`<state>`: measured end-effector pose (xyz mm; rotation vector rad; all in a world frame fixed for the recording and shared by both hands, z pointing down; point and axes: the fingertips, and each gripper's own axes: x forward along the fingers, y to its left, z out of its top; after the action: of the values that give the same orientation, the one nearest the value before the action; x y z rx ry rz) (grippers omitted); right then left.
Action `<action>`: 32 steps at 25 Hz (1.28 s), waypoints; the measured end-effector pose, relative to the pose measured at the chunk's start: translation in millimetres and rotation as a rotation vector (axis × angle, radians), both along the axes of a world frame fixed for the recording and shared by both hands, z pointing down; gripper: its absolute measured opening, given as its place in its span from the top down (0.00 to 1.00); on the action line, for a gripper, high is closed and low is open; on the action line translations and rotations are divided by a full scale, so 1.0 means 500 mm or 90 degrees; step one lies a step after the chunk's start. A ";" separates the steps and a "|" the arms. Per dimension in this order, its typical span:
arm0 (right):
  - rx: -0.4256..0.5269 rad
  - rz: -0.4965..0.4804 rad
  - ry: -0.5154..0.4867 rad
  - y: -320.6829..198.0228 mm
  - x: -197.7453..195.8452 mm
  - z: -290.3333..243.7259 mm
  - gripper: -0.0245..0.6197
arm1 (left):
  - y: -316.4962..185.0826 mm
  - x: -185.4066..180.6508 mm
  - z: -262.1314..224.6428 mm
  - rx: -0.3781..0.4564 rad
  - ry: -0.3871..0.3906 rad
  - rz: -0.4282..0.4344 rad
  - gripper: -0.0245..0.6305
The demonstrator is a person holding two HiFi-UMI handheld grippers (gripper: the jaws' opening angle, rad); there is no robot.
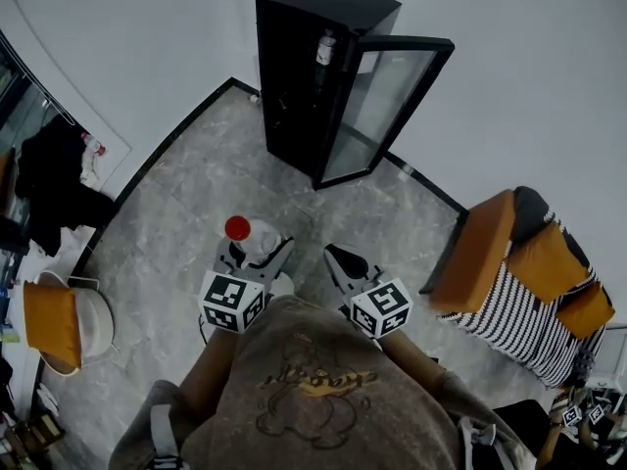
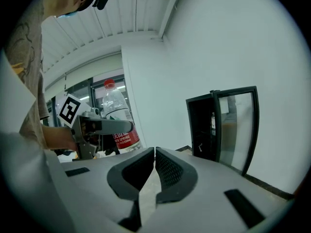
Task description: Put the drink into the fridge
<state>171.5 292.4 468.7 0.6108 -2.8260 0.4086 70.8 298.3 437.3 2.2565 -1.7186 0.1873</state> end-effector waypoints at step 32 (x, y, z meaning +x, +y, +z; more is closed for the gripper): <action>-0.042 0.022 0.007 -0.239 -0.129 0.052 0.93 | -0.253 -0.142 0.036 -0.018 0.004 0.015 0.48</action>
<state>107.3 172.8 494.9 0.6470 -2.7827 0.5012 -0.2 171.9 455.4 2.2561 -1.6754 0.2070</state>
